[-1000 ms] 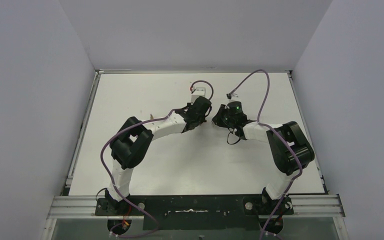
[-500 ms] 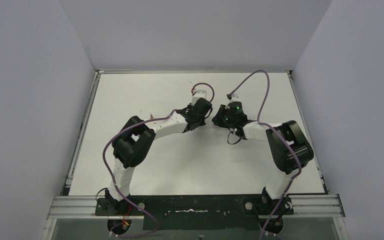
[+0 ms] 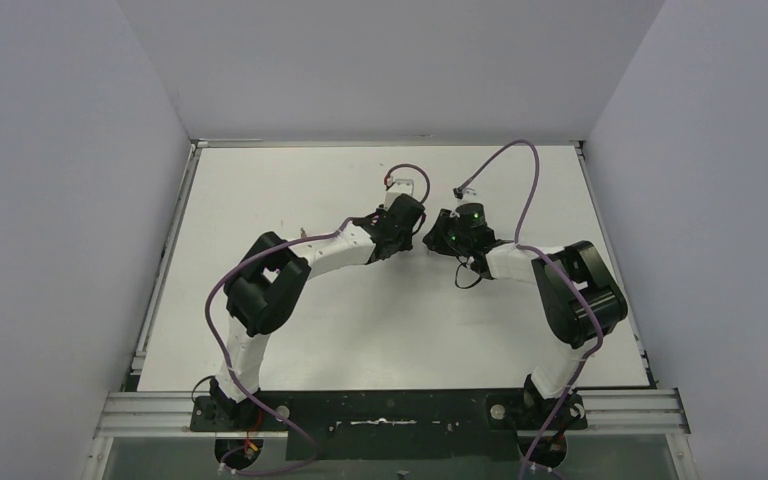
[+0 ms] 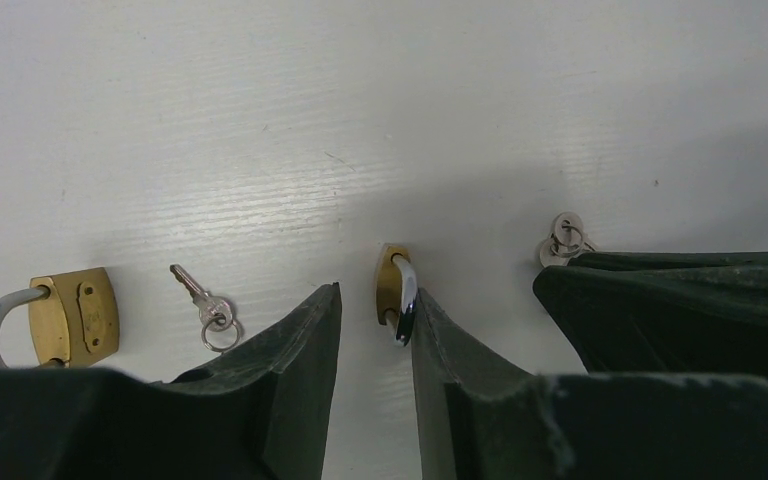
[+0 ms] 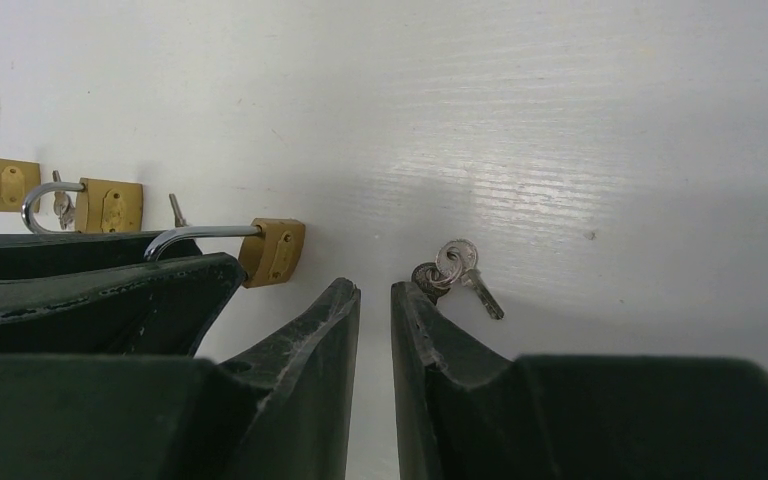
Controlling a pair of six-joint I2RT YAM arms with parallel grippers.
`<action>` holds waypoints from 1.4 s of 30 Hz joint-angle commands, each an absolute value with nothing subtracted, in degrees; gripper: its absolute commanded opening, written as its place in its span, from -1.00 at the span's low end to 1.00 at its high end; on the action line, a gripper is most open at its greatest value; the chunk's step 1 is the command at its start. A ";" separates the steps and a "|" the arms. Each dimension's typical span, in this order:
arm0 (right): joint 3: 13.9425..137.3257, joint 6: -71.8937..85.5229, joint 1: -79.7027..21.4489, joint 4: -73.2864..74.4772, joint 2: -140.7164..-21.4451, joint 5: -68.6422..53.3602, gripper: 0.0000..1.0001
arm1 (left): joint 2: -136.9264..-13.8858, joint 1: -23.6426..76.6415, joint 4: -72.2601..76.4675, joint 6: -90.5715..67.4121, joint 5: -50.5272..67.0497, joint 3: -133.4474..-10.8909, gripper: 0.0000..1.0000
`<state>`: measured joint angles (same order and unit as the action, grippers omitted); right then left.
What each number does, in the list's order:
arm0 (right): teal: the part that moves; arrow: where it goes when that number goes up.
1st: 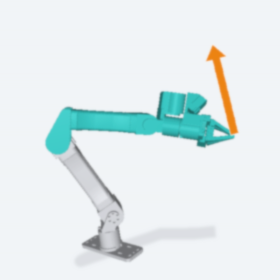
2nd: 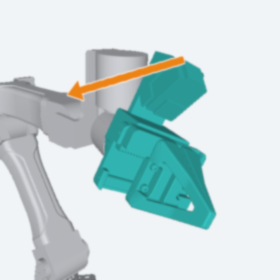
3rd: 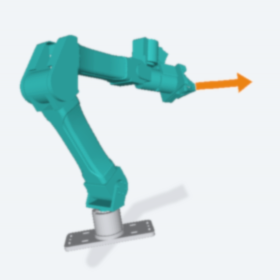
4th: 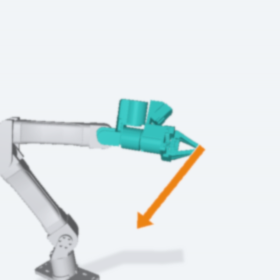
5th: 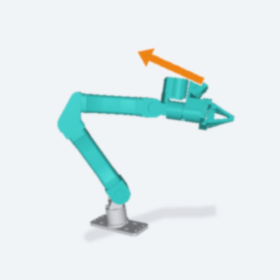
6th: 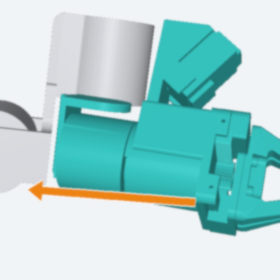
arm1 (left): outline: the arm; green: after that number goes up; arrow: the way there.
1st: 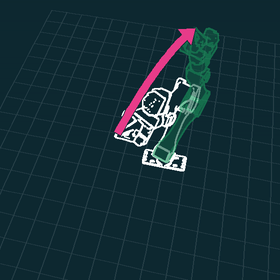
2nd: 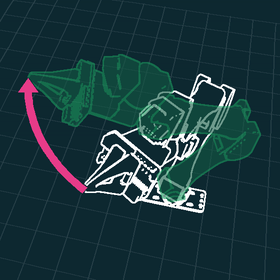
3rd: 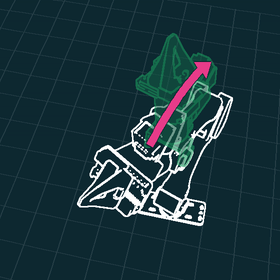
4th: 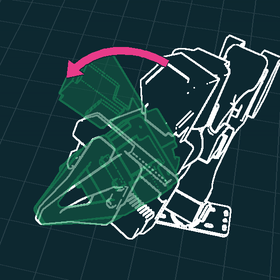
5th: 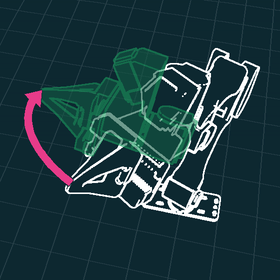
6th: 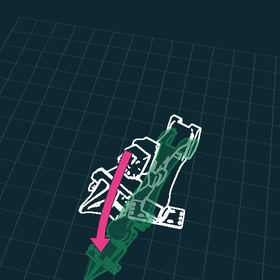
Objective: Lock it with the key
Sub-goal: Place the key at the center of the board.
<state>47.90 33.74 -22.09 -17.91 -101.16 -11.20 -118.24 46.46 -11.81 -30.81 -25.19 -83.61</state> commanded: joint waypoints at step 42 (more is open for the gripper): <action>48.08 34.99 -19.17 -23.90 -101.34 -14.37 -0.62 | -123.82 45.18 -12.07 -32.87 -22.70 -89.48 -0.83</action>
